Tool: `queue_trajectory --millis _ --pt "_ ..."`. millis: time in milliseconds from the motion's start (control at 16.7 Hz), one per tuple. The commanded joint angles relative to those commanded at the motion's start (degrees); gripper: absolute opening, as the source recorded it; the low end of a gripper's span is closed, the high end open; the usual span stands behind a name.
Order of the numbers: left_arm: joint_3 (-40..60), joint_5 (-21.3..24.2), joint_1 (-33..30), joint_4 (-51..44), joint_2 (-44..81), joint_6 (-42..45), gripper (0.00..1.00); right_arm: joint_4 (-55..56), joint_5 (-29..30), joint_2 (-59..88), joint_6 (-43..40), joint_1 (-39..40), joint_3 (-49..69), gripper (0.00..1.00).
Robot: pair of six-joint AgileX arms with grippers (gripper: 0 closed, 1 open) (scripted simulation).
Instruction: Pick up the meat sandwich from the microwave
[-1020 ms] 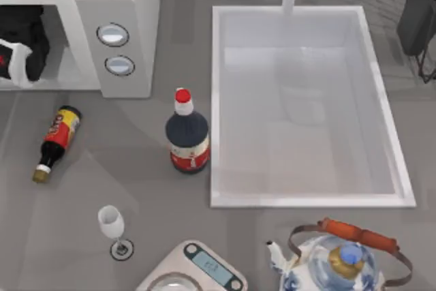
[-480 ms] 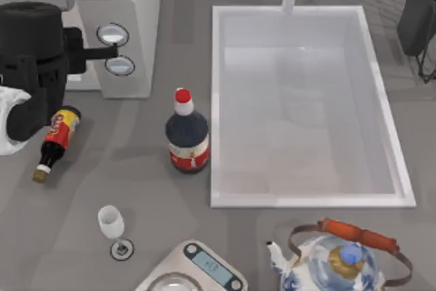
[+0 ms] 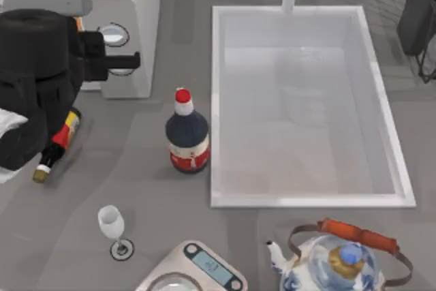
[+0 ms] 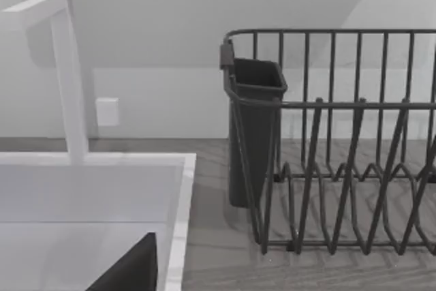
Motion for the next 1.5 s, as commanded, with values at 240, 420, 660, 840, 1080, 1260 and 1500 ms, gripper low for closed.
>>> queue_trajectory --millis 240,420,660,840,1080,1260,1500 --pt "-0.47 -0.98 2.52 2.53 1.95 0.70 0.00 0.00 0.00 0.00 0.00 0.00 0.00 1.00" --pt "-1.57 -1.74 5.66 10.08 5.68 1.68 0.00 0.00 0.00 0.00 0.00 0.00 0.00 1.00" --pt "-4.47 -1.89 6.59 24.75 15.54 1.62 0.00 0.00 0.00 0.00 0.00 0.00 0.00 1.00" --pt "-7.37 -0.90 3.89 34.59 24.24 0.88 0.00 0.00 0.00 0.00 0.00 0.00 0.00 1.00" --pt "-9.98 0.43 0.10 41.85 31.66 0.15 0.00 0.00 0.00 0.00 0.00 0.00 0.00 1.00" --pt "-10.17 0.49 -0.01 42.27 32.08 0.09 0.00 0.00 0.00 0.00 0.00 0.00 0.00 1.00" --pt "-10.17 0.49 -0.01 42.27 32.08 0.09 0.15 0.00 0.00 0.00 0.00 0.00 0.00 1.00"
